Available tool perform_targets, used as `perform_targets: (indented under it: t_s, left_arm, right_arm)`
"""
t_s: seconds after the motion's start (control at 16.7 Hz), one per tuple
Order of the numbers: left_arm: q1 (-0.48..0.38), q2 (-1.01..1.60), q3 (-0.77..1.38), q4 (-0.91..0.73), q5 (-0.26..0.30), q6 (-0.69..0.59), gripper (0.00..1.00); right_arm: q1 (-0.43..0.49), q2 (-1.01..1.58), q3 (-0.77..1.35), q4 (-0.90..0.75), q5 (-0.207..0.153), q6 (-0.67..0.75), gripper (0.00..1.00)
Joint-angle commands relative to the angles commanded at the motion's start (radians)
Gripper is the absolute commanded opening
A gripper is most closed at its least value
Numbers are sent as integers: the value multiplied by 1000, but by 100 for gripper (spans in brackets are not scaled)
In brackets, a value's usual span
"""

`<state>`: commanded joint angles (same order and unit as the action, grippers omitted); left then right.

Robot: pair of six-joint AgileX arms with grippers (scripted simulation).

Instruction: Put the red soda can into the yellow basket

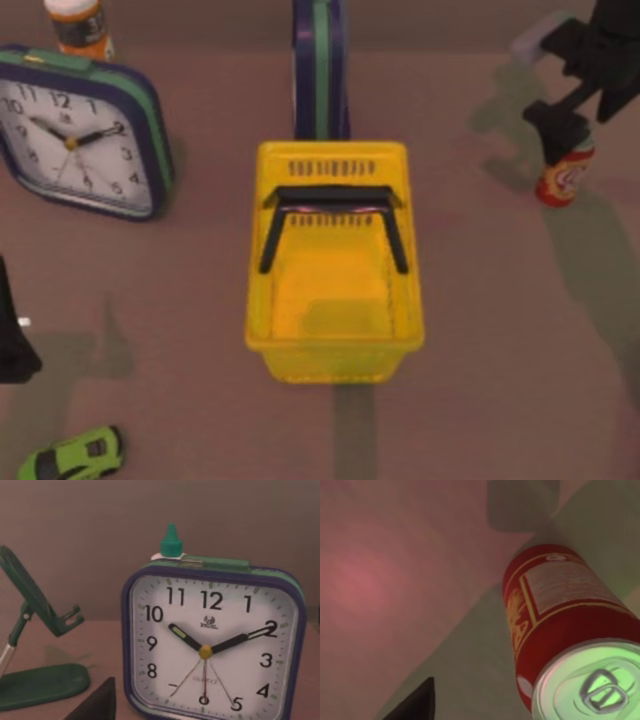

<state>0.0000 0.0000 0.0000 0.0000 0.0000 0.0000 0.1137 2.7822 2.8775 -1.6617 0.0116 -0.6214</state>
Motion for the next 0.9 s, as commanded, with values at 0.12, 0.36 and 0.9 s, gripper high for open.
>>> perform_targets:
  t_s: [0.12,0.36,0.9]
  left_arm:
    - [0,0,0,0,0,0,100]
    - [0,0,0,0,0,0,100]
    - [0,0,0,0,0,0,100]
  right_arm:
    - [2,20,25,-7,-1,-6,100]
    - [2,20,25,-7,-1,-6,100]
    - [2,-64,-262,193,-2,-6,100]
